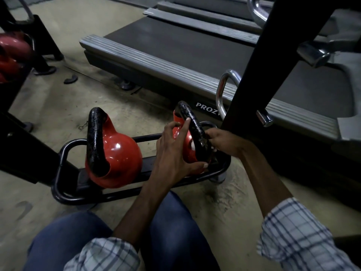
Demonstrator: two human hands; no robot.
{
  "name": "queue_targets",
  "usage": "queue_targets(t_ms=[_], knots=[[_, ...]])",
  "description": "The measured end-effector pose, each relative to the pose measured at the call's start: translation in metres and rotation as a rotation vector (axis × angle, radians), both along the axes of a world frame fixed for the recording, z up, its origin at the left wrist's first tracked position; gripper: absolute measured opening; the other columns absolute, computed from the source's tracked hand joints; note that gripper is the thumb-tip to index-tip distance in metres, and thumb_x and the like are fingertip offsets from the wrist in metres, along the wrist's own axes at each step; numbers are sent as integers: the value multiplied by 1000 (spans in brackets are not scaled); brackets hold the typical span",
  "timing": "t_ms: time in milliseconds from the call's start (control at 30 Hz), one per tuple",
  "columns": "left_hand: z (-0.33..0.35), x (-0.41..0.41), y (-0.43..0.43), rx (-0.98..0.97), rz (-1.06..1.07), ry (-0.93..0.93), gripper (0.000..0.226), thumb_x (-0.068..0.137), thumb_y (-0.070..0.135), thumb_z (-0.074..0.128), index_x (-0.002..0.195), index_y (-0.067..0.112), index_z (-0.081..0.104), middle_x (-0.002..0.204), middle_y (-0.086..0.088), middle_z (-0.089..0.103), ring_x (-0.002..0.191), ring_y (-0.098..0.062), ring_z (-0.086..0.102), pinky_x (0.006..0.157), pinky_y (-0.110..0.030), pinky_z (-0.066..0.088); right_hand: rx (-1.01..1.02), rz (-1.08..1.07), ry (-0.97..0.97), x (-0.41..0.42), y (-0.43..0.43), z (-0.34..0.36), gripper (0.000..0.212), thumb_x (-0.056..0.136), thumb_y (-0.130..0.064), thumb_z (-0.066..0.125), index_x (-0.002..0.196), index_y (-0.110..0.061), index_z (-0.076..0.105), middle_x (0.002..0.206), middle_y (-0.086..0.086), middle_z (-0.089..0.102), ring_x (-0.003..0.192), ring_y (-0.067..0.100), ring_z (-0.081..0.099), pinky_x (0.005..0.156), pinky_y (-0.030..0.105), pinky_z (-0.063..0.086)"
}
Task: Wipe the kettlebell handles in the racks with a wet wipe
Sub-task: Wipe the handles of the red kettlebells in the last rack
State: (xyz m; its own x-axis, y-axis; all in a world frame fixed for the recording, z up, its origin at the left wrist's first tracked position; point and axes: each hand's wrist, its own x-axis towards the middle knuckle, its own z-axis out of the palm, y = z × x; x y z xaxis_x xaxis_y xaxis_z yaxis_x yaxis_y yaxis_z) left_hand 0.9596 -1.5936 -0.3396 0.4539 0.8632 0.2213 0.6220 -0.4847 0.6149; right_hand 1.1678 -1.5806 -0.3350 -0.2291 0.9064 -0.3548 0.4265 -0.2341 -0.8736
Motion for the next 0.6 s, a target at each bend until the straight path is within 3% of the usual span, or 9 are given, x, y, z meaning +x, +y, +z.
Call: queue_targets(t_ms=[67,133,167,233,300,400,467,600], knots=[[-1,1,0,10,12,1,124,56,57,88,158,33,21,153,-2,22,138,-22,30,109,-38,30,-40,6,54,-3,-2,8,31,97,8,50,91,-17,68,74,-11,74,69,0,69,63,18,50],[-1,2,0,21,22,5,122,57,56,87,158,32,22,153,-3,23,138,-23,31,110,-42,33,-55,-2,201,-2,-6,1,23,96,7,52,96,-7,69,81,-6,76,75,3,71,66,16,52],[-1,2,-1,22,26,10,122,57,56,87,158,32,22,153,-3,23,139,-23,31,111,-44,33,-56,-27,271,-3,-9,-4,15,95,1,56,99,-2,70,88,0,77,79,11,72,68,19,53],[0,1,-1,19,31,22,122,58,56,88,158,33,22,154,-4,22,139,-23,31,111,-44,31,-56,-142,357,-3,-15,-18,26,89,-14,67,109,2,71,106,16,73,95,31,69,78,30,55],[1,1,-2,18,32,30,122,58,56,87,158,34,21,154,-4,21,139,-24,31,112,-44,31,24,-287,387,-6,-26,-27,28,88,-19,67,113,-8,73,115,18,73,108,33,69,93,41,55],[2,0,-2,1,39,35,122,58,56,87,158,36,20,154,-3,20,139,-24,31,114,-44,31,282,-568,213,-23,-52,-31,20,100,-11,57,102,-22,74,101,2,77,97,12,71,86,34,54],[2,0,-1,-2,38,23,121,58,56,87,158,35,21,154,-3,21,138,-23,30,113,-43,30,407,-757,144,-37,-69,-31,17,99,-14,61,96,-26,73,94,-3,77,90,8,71,79,26,53],[3,3,0,-4,54,30,121,57,54,87,157,35,22,154,-3,22,137,-23,30,113,-43,32,526,-868,9,-51,-62,-14,14,96,-18,66,90,-29,72,87,-10,75,83,1,70,73,15,50]])
